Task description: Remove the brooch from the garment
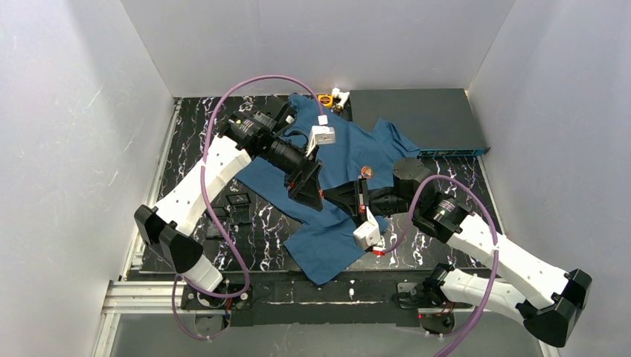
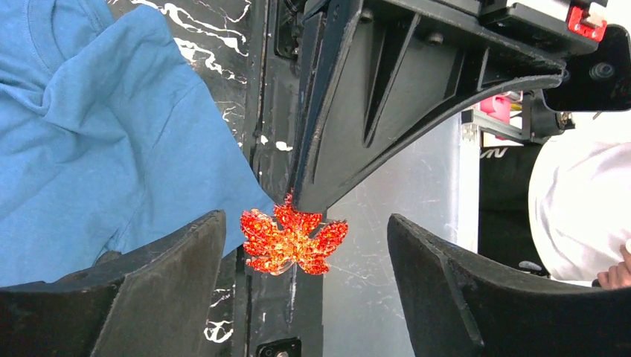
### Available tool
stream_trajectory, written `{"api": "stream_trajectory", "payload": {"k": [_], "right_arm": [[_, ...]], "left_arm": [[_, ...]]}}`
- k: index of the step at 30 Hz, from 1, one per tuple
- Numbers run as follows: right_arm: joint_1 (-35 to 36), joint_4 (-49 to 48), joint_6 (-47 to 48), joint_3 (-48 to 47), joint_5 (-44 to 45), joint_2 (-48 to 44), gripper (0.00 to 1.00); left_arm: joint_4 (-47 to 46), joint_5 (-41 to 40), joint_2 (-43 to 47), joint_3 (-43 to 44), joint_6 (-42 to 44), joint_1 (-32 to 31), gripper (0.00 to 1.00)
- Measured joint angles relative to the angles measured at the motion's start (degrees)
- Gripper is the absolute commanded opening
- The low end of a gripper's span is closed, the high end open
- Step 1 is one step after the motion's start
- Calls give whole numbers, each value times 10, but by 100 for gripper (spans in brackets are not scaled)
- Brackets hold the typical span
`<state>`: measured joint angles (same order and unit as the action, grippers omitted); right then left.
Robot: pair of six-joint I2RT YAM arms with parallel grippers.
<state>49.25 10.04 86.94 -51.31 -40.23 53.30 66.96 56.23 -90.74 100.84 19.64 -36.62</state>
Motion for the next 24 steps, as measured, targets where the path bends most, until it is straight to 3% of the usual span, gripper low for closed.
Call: {"api": "stream_trajectory", "payload": {"k": [7,12,16,17,19,20,22,23,24], "right_arm": [[0,0,-2,0,0,0,1],[2,-2,-6,0,-2,0,1],[3,-3,-12,0,-2,0,13],[3,-3,-12,0,-2,0,20],[3,1,-15,0,0,0,53],[4,2,-14,0,3,0,64],[4,-3,-20,2,13,0,80],[4,-7,-20,3,18,-1,92],[4,-11,-21,6,26,-2,98]], "left_arm": [[0,2,0,-1,-1,0,61],[0,-3,0,-1,0,0,43],[2,-4,0,-2,0,1,38],[1,-4,0,-3,-1,1,37],[-1,-2,0,-9,-2,1,35],[-3,-2,0,-13,-4,1,35],[-9,-1,4,-29,-12,4,34],[-11,-1,7,-41,-17,7,34],[-14,-1,12,-54,-25,14,34]]}}
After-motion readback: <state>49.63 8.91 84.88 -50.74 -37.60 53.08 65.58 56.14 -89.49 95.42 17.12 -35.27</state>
